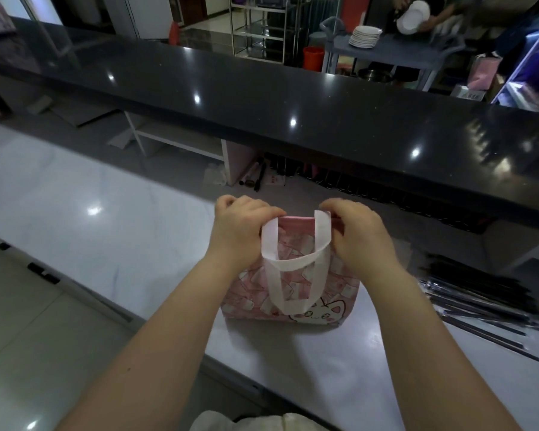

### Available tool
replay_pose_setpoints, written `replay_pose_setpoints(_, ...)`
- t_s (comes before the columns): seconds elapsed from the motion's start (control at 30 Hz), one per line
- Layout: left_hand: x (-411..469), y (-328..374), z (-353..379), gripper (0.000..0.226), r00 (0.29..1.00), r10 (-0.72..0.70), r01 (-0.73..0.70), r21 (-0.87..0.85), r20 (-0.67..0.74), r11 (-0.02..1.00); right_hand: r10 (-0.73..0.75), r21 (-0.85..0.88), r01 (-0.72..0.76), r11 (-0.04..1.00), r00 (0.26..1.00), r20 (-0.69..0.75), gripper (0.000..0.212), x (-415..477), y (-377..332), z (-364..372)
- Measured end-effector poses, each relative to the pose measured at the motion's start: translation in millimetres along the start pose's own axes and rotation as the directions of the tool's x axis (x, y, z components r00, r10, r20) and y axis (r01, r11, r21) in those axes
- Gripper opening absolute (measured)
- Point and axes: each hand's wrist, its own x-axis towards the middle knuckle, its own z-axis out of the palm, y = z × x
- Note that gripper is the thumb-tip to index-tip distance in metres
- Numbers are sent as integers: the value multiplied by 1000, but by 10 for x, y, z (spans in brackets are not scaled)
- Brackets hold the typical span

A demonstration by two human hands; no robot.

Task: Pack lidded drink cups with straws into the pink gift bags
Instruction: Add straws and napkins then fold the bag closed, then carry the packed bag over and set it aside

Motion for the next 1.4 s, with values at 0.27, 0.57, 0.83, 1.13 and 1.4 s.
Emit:
replay_pose_setpoints(0.27,-76,-126,-114,12,990,-143,143,18,7,990,-41,-40,42,998,999,21,14,-56,116,-72)
replay_pose_setpoints(0.57,-189,-374,-251,17,983,-184,184,10,-16,983,41,48,-45,998,997,71,13,-29,215,-145)
replay_pose_setpoints(0.83,-308,-498,-320,23,949,-306,298,-102,-74,949,49,125,-54,991,998,42,15,54,206,-70)
replay_pose_setpoints(1.13,-487,-603,-834,29,797,-553,499,-250,-244,830,-41,420,72,904,996,-82,21,383,-261,206)
replay_pose_setpoints(1.4,-821,-861,-1554,25,514,-670,571,-370,-535,733,61,916,-243,320,970,235,31,506,-932,888)
